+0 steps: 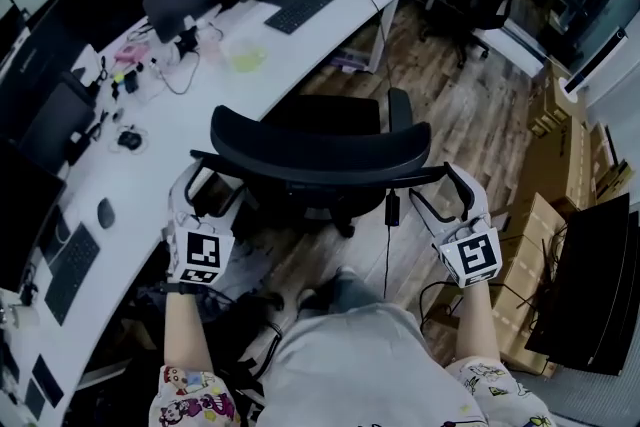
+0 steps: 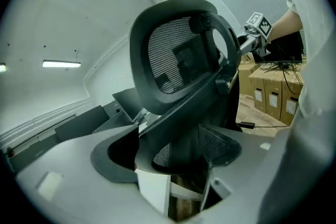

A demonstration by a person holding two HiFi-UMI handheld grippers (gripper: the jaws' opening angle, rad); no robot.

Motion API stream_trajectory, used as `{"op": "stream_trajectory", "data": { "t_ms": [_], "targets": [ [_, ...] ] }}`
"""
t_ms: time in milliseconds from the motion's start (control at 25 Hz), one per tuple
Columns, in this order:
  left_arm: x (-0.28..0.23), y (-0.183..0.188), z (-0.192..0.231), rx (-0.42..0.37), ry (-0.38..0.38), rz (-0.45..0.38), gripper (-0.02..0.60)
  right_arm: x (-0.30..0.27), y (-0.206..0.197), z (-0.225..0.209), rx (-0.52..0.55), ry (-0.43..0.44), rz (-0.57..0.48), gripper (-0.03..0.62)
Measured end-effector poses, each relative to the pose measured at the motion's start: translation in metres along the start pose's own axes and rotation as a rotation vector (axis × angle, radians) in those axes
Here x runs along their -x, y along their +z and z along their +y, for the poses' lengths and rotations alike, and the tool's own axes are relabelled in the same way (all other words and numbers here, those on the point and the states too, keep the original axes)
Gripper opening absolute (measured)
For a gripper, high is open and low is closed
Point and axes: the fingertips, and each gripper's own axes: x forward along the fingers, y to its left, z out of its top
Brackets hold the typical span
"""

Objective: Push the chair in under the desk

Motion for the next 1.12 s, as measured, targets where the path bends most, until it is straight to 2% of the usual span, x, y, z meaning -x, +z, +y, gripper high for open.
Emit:
{"op": "stream_trajectory", "data": {
  "t_ms": [320, 480, 600, 800, 1120],
  "targets": [
    [-0.019, -0.019, 0.021, -0.094, -0.043, 0.013, 0.367, -0.010, -0.016, -0.009, 0.016, 0.031, 0.032, 0.310],
    [-0.024, -0.020, 0.025, -0.151, -0.044, 0.014, 0.322, -0.012, -0.018, -0.011, -0.004, 0.046, 0.034, 0.321],
    [-0.023, -0.020, 0.025, -0.154, -0.038, 0.004, 0.322, -0.014, -0.022, -0.005, 0.015, 0.079, 0.052, 0.310],
    [-0.024, -0.018, 0.026, -0.164, -0.025, 0.012, 0.327, -0.015, -0.020, -0.007, 0.048, 0.076, 0.030, 0.313],
    [-0.031, -0.015, 0.026, -0.154, -0.004, 0.037, 0.327, -0.017, -0.024, -0.014, 0.037, 0.108, 0.013, 0.305]
  ]
}}
